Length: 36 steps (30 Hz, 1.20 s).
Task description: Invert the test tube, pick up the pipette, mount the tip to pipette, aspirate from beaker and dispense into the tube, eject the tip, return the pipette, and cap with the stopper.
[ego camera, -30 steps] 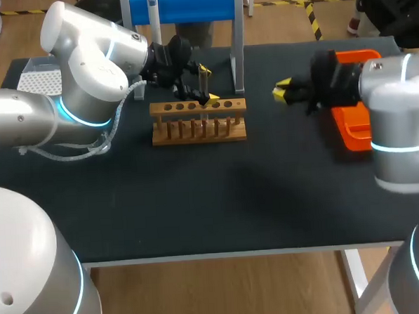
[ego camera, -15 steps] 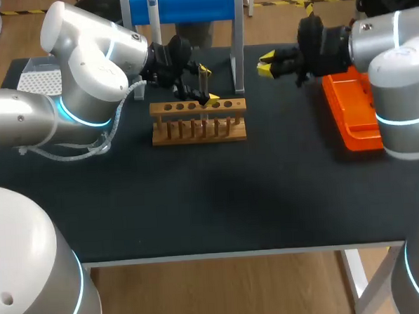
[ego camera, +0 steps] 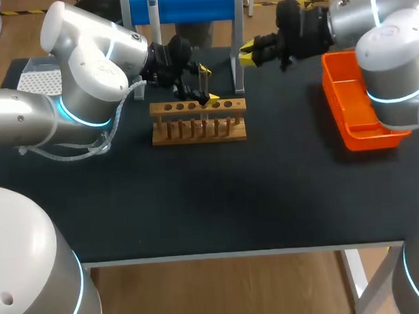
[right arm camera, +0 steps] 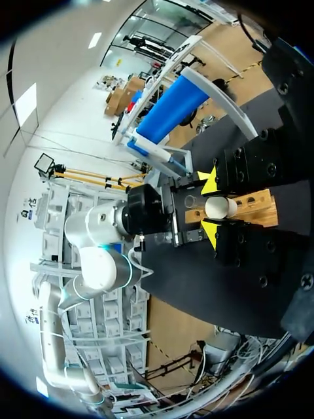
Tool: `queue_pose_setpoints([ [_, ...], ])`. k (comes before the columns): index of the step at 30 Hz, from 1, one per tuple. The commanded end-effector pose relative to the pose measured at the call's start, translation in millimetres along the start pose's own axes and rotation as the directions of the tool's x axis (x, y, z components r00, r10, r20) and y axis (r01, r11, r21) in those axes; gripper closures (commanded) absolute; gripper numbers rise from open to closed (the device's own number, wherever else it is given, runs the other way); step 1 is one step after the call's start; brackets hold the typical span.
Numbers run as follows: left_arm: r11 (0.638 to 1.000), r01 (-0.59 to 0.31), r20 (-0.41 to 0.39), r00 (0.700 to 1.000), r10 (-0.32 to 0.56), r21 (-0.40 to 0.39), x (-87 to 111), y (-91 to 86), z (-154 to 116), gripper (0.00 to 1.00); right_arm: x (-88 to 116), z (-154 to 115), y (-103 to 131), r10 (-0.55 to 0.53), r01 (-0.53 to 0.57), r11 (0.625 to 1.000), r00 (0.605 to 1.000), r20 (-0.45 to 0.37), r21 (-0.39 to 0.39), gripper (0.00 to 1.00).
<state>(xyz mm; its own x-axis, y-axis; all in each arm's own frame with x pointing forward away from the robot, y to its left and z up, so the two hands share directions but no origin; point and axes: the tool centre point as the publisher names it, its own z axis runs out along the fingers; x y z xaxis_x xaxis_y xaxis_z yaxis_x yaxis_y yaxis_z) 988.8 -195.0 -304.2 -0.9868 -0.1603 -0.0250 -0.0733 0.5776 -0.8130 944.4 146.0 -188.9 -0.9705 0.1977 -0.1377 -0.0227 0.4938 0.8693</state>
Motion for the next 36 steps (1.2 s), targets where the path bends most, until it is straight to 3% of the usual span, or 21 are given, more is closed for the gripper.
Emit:
queue_pose_setpoints([
  [1, 1.0, 0.001, -0.002, 1.0, -0.001, -0.003, -0.8, -0.5, 0, 0.0, -6, 11, 7, 0.0, 0.001, 1.0, 0.999, -0.053, 0.012, 1.0],
  [36, 1.0, 0.001, -0.002, 1.0, -0.001, -0.003, -0.8, -0.5, 0, 0.0, -8, 62, 28, -0.006, 0.008, 1.0, 0.991, -0.136, 0.015, 1.0],
])
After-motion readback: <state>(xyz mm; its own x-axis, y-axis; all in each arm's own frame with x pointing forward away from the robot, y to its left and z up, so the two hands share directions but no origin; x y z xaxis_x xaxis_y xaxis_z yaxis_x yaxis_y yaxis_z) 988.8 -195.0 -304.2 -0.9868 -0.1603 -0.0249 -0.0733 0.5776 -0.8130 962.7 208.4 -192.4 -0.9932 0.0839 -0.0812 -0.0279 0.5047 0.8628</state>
